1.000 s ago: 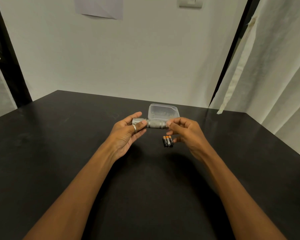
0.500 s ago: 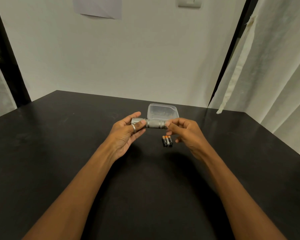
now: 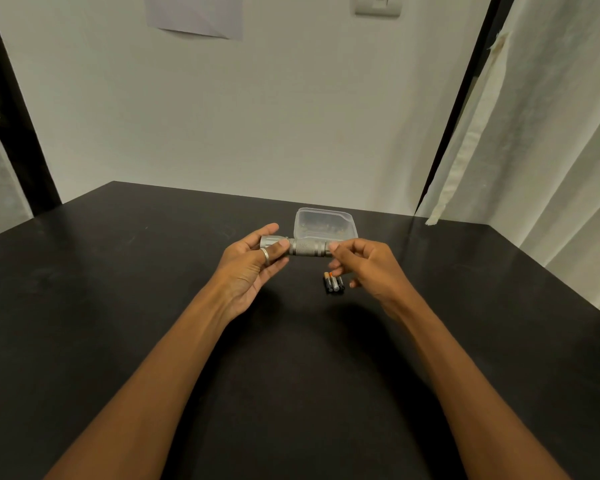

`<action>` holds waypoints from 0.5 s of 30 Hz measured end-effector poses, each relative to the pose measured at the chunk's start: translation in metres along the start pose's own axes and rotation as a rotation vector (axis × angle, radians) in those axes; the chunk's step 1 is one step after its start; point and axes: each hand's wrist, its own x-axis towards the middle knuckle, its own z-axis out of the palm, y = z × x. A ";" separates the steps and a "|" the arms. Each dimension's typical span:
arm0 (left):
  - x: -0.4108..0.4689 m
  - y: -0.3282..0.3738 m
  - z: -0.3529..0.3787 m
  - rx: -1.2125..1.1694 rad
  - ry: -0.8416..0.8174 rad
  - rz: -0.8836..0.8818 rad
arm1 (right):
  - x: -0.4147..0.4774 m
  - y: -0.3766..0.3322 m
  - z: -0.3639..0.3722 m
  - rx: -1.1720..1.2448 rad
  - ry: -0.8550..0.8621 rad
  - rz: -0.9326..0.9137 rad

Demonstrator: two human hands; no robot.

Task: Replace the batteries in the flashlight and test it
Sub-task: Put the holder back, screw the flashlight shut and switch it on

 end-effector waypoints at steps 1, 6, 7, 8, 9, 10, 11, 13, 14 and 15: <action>0.000 0.000 0.000 -0.003 0.000 0.001 | 0.000 -0.001 0.002 -0.032 0.012 0.004; -0.001 0.000 0.001 -0.011 0.005 0.001 | 0.000 -0.002 0.003 0.059 0.005 0.016; -0.001 0.000 0.001 -0.013 0.010 -0.001 | 0.000 -0.001 0.000 0.112 -0.017 0.010; -0.001 0.000 0.000 -0.013 0.012 -0.003 | 0.000 0.000 -0.001 0.153 -0.033 0.004; -0.001 0.000 0.000 -0.012 0.011 -0.005 | 0.000 0.000 -0.002 0.172 -0.040 0.000; -0.001 0.000 0.001 -0.010 0.009 -0.007 | 0.000 0.000 -0.003 0.160 -0.040 -0.001; -0.001 0.000 0.001 -0.007 0.007 -0.008 | 0.000 0.000 -0.002 0.131 -0.034 0.003; -0.002 0.000 0.002 -0.005 0.002 -0.006 | 0.000 0.000 0.001 0.060 -0.008 0.015; -0.002 0.000 0.003 -0.003 0.000 -0.006 | -0.001 0.000 0.003 0.028 0.006 0.023; -0.002 -0.001 0.003 0.000 -0.001 -0.007 | -0.001 -0.001 0.005 0.001 0.017 0.030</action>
